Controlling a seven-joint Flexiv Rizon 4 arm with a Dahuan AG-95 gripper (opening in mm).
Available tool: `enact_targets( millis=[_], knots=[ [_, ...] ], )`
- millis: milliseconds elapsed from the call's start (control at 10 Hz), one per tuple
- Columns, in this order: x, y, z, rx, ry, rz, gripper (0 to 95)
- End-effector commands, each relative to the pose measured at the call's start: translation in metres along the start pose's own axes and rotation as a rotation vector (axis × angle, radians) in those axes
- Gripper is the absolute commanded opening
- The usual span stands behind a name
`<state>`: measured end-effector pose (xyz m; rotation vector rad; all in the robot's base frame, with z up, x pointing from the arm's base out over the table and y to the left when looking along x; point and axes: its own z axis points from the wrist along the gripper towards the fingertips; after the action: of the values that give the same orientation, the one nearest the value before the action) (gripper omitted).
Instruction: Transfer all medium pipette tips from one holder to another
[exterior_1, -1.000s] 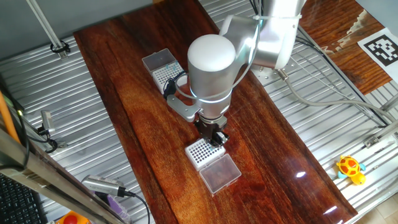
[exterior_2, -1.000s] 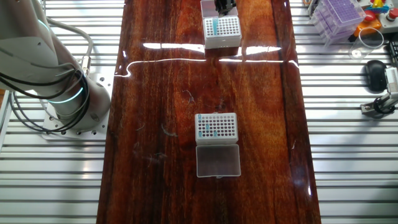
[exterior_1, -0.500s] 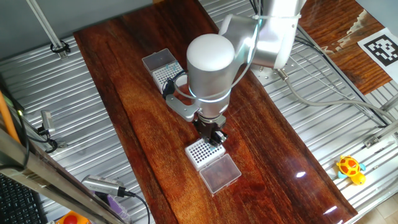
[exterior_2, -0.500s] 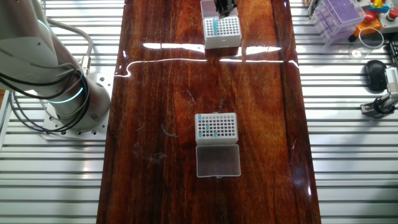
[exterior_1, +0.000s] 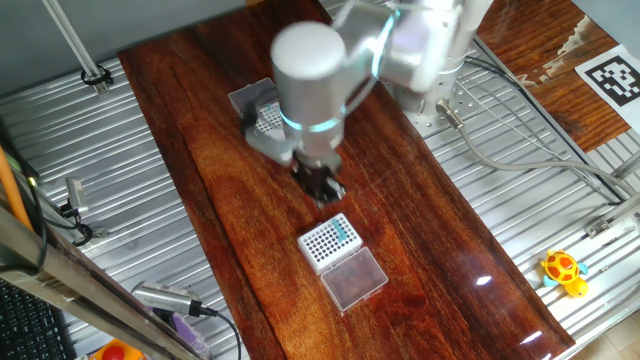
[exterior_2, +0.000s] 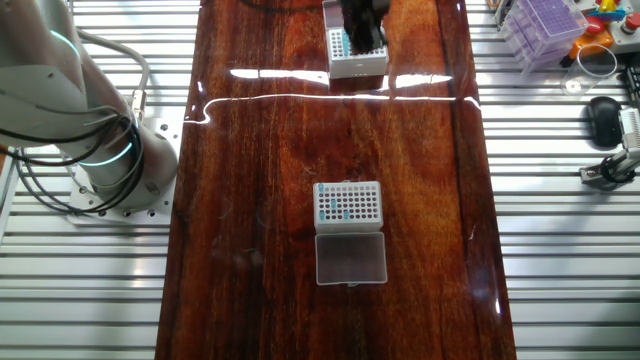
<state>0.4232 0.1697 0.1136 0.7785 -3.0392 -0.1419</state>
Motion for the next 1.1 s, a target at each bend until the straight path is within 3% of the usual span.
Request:
enact_targets(
  millis=[100, 300, 500, 800, 1100],
  knots=[
    [0.044, -0.046, -0.005, 0.003, 0.004, -0.093, 0.0],
    [0.066, -0.061, -0.008, 0.016, 0.012, -0.123, 0.0],
    [0.078, -0.067, -0.010, 0.033, 0.024, -0.137, 0.0],
    [0.088, -0.072, -0.013, 0.042, 0.040, -0.154, 0.0],
    [0.090, -0.072, -0.012, 0.027, 0.022, -0.174, 0.0]
  ],
)
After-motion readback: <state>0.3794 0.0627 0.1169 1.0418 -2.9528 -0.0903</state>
